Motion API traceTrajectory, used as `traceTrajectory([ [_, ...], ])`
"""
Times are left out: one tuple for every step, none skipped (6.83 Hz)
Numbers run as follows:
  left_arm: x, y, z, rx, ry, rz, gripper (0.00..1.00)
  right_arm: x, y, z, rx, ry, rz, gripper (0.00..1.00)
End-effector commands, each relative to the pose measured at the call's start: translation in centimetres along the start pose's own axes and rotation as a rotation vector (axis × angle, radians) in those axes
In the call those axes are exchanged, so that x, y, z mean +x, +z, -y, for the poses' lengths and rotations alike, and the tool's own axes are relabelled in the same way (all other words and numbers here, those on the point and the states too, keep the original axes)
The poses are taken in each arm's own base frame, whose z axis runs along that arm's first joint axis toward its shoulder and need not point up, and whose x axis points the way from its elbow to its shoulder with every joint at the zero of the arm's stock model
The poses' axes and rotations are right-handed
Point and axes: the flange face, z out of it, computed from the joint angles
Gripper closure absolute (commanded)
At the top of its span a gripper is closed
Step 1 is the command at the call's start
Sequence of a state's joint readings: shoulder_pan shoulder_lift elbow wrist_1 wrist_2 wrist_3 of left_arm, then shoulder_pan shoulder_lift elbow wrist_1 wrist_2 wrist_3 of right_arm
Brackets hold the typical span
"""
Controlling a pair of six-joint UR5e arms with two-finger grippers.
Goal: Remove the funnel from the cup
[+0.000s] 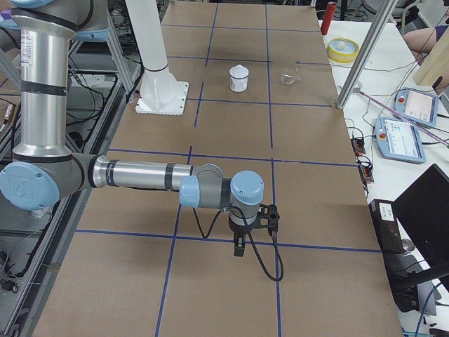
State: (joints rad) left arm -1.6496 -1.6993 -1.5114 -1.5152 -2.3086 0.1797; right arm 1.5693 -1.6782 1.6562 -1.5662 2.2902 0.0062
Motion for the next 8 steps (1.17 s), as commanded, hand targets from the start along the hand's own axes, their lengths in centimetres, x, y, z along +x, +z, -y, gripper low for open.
traceTrajectory([
  [1.3, -1.6, -1.0, 0.037, 0.027, 0.005, 0.00, 0.0, 0.0, 0.0, 0.000, 0.000, 0.000, 0.00],
  [2.0, -2.2, -1.2, 0.049, 0.039, 0.006, 0.00, 0.0, 0.0, 0.0, -0.001, 0.001, 0.000, 0.00],
  [1.4, -1.2, -2.9, 0.035, 0.025, -0.011, 0.00, 0.0, 0.0, 0.0, -0.001, 0.001, 0.000, 0.00],
  [0.9, -0.4, -3.3, 0.018, 0.012, -0.008, 0.00, 0.0, 0.0, 0.0, 0.000, 0.000, 0.000, 0.00],
  [0.6, 0.2, -3.5, 0.004, 0.001, -0.016, 0.00, 0.0, 0.0, 0.0, 0.000, 0.000, 0.000, 0.00],
  [0.5, 0.1, -3.6, 0.002, 0.001, -0.017, 0.00, 0.0, 0.0, 0.0, 0.000, 0.000, 0.000, 0.00],
  [1.0, 0.8, -3.1, -0.011, 0.015, -0.016, 0.00, 0.0, 0.0, 0.0, 0.000, 0.000, 0.000, 0.00],
  [0.6, 1.2, -3.3, -0.020, 0.007, -0.019, 0.00, 0.0, 0.0, 0.0, 0.000, 0.000, 0.000, 0.00],
])
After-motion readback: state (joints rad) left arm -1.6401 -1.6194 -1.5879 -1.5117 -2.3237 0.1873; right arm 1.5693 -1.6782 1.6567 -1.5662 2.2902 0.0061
